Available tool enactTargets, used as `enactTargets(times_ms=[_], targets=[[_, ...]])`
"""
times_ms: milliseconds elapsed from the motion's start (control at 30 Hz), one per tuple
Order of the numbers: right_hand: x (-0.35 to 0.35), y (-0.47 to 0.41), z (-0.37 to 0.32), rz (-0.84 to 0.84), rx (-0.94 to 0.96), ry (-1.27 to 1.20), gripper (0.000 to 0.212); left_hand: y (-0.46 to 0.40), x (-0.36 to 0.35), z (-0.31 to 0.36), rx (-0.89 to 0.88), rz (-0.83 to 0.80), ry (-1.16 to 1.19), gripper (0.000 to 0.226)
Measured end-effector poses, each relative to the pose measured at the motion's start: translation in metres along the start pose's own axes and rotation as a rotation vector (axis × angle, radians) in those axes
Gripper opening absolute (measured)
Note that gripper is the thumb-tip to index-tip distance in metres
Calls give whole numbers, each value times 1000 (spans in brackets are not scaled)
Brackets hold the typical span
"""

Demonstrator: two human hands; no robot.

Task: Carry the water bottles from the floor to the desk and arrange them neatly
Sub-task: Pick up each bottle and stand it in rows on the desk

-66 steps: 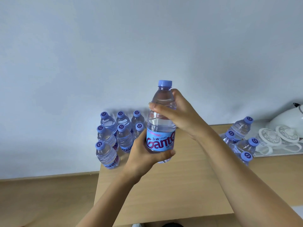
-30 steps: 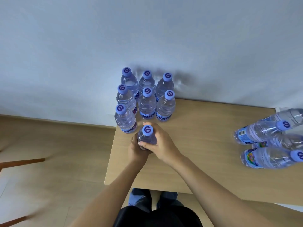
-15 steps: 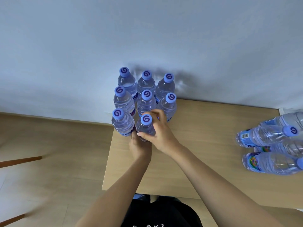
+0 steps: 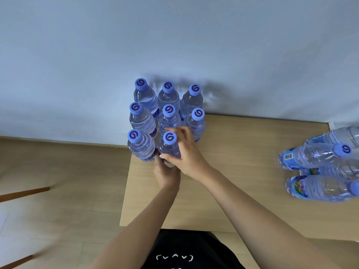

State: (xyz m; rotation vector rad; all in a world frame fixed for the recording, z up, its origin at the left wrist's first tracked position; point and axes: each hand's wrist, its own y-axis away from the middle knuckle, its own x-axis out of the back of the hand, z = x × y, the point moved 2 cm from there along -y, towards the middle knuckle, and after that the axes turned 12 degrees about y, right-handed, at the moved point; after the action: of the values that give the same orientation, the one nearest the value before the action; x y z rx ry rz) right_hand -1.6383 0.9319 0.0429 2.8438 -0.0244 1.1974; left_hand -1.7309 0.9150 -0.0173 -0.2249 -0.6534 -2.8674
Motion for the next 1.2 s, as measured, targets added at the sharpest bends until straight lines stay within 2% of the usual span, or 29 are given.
enactTargets(times_ms=[200,267,367,467,600,833,1033,1200], targets=[[0,5,-3,72,-5,-4,74,19,13,4,-12,-73,127,72],[3,8,-4,73,-3,-18,76,25,18,4,1,-96,123,75],[14,15,-3,95,2,-11,77,34,23,3,38,-140,72,69],[27,30,2,150,-27,1,70,44,23,2,91,-220,22,58],[49,62,16,254,-128,6,66,58,11,12,64,-359,-7,48],[113,143,68,541,-408,36,66,92,-35,28,-73,-708,-109,51],[189,194,104,797,-469,119,59,135,-97,31,-169,-886,-180,52],[228,230,148,807,-559,132,63,177,-157,28,-210,-1020,-217,55]])
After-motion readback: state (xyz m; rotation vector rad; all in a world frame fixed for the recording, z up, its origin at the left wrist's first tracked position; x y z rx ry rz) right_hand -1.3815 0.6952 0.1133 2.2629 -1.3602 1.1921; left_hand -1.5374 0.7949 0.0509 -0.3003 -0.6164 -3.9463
